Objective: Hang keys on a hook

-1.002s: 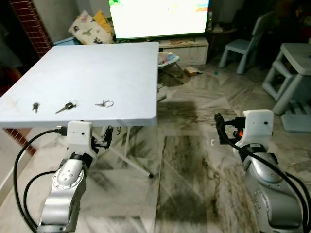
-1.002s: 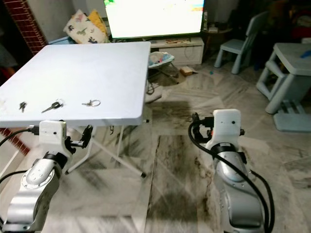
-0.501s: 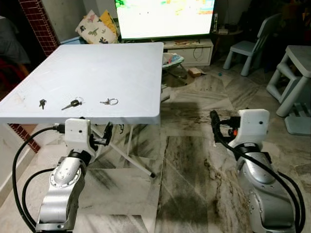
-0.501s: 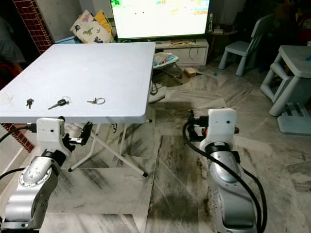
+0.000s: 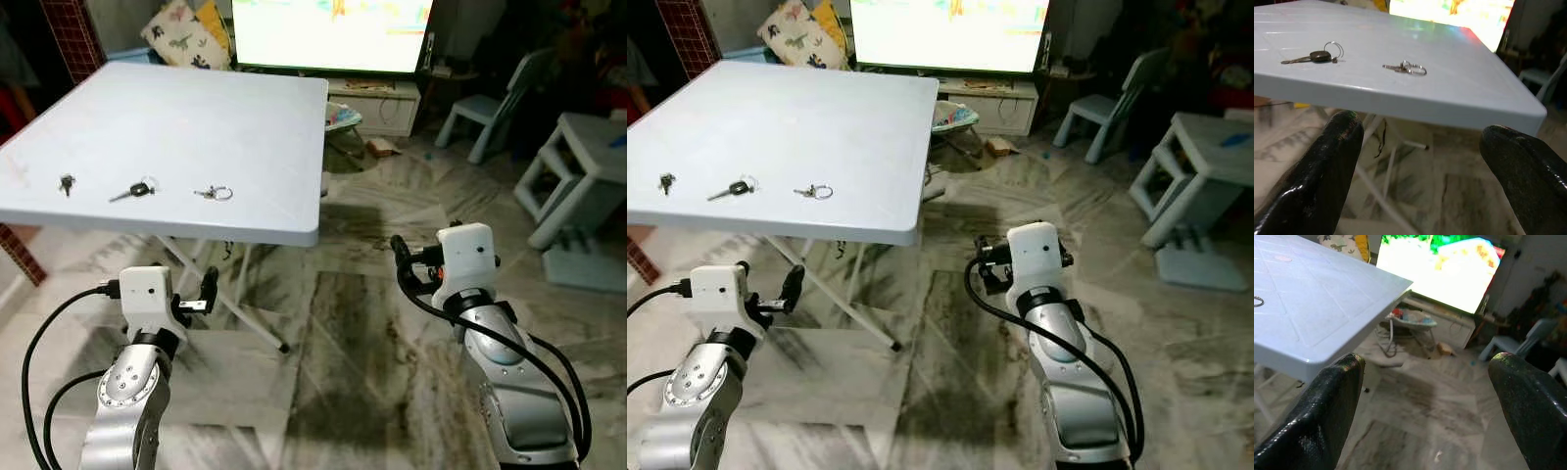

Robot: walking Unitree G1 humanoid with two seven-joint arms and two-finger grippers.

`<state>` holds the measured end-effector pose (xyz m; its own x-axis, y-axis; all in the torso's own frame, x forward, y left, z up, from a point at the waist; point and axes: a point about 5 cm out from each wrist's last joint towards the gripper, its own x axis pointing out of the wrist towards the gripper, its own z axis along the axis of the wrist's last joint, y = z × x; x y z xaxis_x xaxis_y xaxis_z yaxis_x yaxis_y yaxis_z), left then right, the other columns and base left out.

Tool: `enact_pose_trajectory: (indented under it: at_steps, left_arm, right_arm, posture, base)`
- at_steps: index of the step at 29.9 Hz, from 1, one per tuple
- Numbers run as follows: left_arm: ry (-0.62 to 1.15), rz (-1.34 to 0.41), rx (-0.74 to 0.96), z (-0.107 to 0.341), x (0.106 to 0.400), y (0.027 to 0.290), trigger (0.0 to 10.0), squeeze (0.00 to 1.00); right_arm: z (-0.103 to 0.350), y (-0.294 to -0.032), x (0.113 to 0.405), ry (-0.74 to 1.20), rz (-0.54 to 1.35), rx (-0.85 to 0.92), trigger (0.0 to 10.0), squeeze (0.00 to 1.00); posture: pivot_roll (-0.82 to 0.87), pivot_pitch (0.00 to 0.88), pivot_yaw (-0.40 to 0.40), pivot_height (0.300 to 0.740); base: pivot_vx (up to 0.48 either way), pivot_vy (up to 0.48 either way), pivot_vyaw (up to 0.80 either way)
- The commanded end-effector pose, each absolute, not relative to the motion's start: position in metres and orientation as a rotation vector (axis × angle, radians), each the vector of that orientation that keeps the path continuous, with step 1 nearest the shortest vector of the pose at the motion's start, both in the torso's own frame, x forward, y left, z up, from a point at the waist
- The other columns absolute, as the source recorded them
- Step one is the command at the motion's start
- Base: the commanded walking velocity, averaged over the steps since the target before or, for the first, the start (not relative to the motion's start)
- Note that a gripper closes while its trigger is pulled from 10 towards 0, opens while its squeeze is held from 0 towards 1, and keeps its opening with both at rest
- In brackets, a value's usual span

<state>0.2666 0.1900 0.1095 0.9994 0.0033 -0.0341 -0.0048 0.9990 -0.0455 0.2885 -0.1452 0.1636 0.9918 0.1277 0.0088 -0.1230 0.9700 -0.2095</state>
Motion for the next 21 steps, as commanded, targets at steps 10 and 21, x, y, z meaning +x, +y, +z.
enact_pose_trajectory:
  at_steps: [10, 21]
  left_arm:
    - [-0.009, -0.045, -0.027, 0.123, 0.280, 0.183, 10.0, 0.00]
    - [-0.007, -0.009, 0.008, 0.120, 0.277, 0.184, 10.0, 0.00]
  right_arm:
    - [0.160, -0.151, 0.302, -0.039, 0.074, -0.161, 10.0, 0.00]
    - [0.155, -0.151, 0.287, -0.047, 0.088, -0.143, 10.0, 0.00]
  posture:
    - [0.08, 0.000, -0.057, 0.740]
    - [0.03, 0.000, -0.018, 0.740]
  base:
    - [0.000, 0.000, 0.00]
    - [0.000, 0.000, 0.00]
